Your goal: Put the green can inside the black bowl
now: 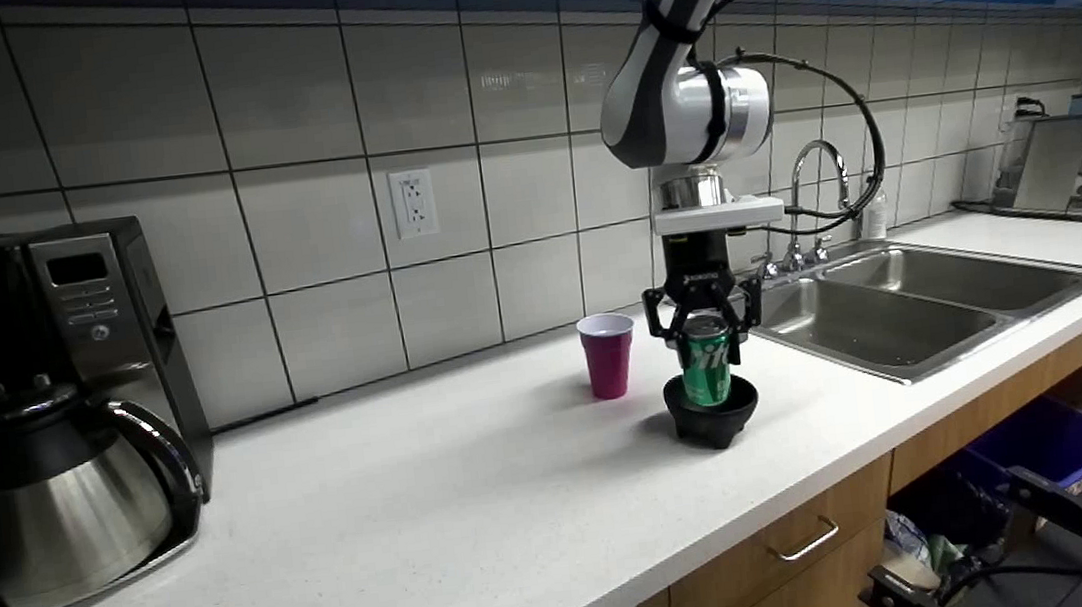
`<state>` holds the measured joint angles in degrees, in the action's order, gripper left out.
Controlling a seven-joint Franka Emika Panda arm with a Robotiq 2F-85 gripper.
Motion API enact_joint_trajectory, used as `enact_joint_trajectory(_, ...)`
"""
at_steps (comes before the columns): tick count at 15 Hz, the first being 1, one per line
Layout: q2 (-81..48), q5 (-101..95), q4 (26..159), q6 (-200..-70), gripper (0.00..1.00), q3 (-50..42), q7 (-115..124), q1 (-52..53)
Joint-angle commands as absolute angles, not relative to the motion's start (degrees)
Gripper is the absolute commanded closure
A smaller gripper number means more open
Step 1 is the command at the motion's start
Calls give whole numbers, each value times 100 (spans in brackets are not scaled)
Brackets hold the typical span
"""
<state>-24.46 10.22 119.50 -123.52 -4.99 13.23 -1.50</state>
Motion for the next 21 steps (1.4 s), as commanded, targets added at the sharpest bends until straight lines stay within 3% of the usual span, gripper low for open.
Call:
enact_joint_trajectory(1,-2589,1108,11781,-12517,63,-456,1413,-208)
enact_joint_trajectory(15,-3076,1321,11541,-12791,63,-443,1343,-325)
enact_joint_trajectory(16,-3080,1345,11550,-12803,13,-441,1336,-343)
enact_joint_trajectory(19,-3077,1379,11562,-12817,1,-448,1349,-366)
enact_joint_trajectory(21,-3066,1396,11565,-12824,0,-449,1358,-375)
